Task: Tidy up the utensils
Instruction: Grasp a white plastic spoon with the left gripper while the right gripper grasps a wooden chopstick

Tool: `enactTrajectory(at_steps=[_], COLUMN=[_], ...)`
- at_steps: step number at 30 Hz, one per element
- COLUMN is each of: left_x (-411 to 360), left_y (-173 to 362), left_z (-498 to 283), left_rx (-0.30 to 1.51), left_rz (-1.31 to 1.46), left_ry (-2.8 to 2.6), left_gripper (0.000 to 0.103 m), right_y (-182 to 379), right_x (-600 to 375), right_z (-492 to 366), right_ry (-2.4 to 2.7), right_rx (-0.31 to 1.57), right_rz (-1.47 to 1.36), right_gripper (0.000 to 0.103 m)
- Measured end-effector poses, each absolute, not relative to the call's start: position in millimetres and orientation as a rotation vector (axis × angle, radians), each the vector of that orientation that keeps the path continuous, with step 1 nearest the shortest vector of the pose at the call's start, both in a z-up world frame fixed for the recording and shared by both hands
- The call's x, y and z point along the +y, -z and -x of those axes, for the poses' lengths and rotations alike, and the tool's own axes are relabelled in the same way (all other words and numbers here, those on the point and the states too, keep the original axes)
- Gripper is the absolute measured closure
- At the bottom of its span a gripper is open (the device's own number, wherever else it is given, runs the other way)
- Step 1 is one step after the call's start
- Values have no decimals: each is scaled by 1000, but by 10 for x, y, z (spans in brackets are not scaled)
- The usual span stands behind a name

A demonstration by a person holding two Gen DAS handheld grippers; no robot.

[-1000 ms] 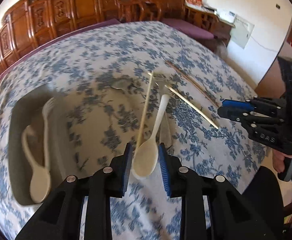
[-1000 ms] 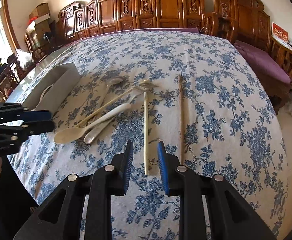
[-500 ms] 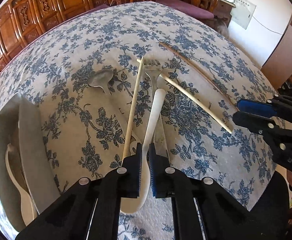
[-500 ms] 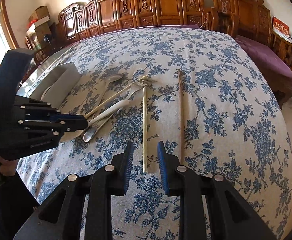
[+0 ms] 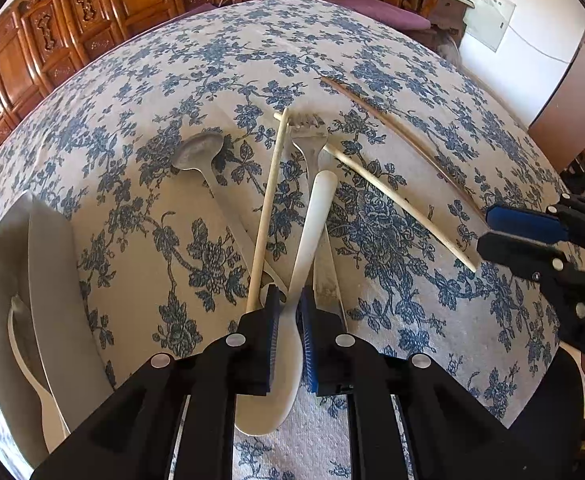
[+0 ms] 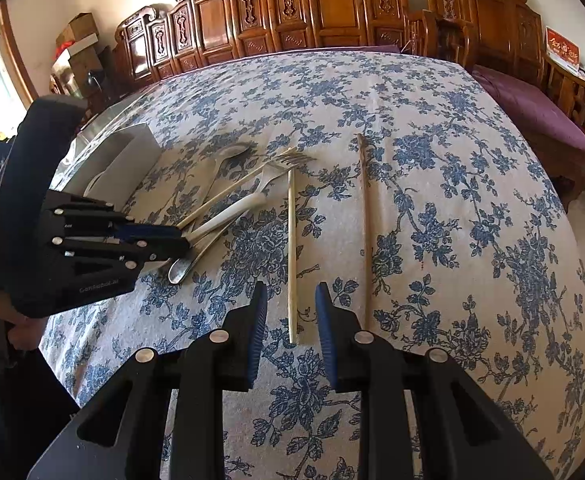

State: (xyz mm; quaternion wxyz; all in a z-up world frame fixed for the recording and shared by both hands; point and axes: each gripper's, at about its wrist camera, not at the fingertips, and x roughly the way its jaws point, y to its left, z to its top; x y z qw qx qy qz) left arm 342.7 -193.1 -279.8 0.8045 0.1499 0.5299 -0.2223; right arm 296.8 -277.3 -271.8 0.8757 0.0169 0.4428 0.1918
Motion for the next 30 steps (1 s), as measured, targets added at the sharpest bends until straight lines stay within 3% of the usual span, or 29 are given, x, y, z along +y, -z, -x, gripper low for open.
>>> enactTrajectory(at_steps=[15,30], left_x=[-1873,-1526], left_y=[2783,2344], left_z=[-3259,-2956], left_rx=[1138,1038], left_rz=[-295,-136], left_ry=[484,498], left_gripper=[98,98], right_y=[2755,2846], right_x=[-2804,-2593], right_z=[-2967,-3173], right_ry=[-392,-390], right_rx=[934,947], right_rz=[-29,47], right_gripper=[76,76])
